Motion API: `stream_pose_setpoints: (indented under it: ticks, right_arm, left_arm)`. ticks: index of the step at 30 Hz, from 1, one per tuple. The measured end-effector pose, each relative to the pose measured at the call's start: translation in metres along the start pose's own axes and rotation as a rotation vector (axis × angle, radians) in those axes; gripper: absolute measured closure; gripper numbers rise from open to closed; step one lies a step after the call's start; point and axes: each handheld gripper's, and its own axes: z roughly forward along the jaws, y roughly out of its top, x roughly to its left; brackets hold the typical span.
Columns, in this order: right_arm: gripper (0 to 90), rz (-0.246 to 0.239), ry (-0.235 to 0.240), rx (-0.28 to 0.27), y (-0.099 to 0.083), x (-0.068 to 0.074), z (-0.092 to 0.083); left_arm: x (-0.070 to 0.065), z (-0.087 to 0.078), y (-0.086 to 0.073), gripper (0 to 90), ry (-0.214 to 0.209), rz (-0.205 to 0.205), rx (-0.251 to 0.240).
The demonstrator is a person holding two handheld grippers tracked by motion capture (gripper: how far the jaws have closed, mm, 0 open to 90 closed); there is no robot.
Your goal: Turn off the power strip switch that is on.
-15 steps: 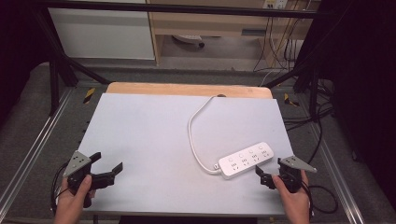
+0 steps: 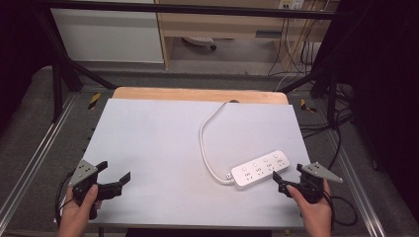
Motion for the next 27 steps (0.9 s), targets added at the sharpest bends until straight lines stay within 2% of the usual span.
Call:
stream_pose_setpoints:
  ticks: [1,3,6,12,13,14,18,19,21,23,25,26,27]
  right_arm:
    - [4.6,0.000,0.000,0.000,0.000,0.000,0.000]
    - [5.3,-0.014,0.018,-0.002,0.012,0.005,-0.005]
    - [5.4,-0.002,0.028,-0.021,0.019,0.007,-0.008]
    - [7.7,-0.014,0.038,-0.014,0.022,0.011,-0.008]
    - [13.6,-0.020,0.049,-0.010,0.024,0.012,-0.010]
    - [13.6,-0.020,0.049,-0.010,0.024,0.012,-0.010]
    - [35.1,-0.055,0.063,-0.017,0.032,0.016,-0.013]
    - [35.1,-0.055,0.063,-0.017,0.032,0.016,-0.013]
    - [52.9,-0.073,0.058,-0.041,0.036,0.019,-0.013]
    - [60.7,-0.076,0.063,-0.040,0.038,0.020,-0.011]
    - [63.1,-0.071,0.068,-0.033,0.040,0.021,-0.009]
    - [69.7,-0.074,0.081,-0.035,0.043,0.022,-0.004]
    - [72.3,-0.078,0.086,-0.031,0.045,0.023,-0.002]
  left_arm:
    - [0.000,0.000,0.000,5.5,0.000,0.003,0.005]
    - [0.000,0.001,0.000,5.5,-0.001,0.003,0.006]
    - [-0.001,0.002,0.000,5.5,-0.003,0.003,0.007]
    - [0.000,0.002,-0.001,5.5,-0.003,0.004,0.011]
    - [0.000,0.002,-0.001,5.5,-0.003,0.003,0.010]
    - [0.000,0.002,-0.001,5.5,-0.003,0.002,0.009]
    - [-0.001,0.002,-0.001,5.5,-0.002,0.006,0.013]
    - [-0.001,0.002,-0.001,5.5,-0.001,0.003,0.011]
    - [-0.001,0.002,-0.001,5.5,0.000,0.006,0.011]
    - [-0.001,0.002,-0.001,5.5,-0.001,0.006,0.011]
    - [-0.001,0.003,-0.001,5.6,0.000,0.004,0.012]
    - [-0.001,0.003,-0.001,5.5,0.001,0.003,0.013]
    - [-0.001,0.003,-0.001,5.5,0.002,0.003,0.012]
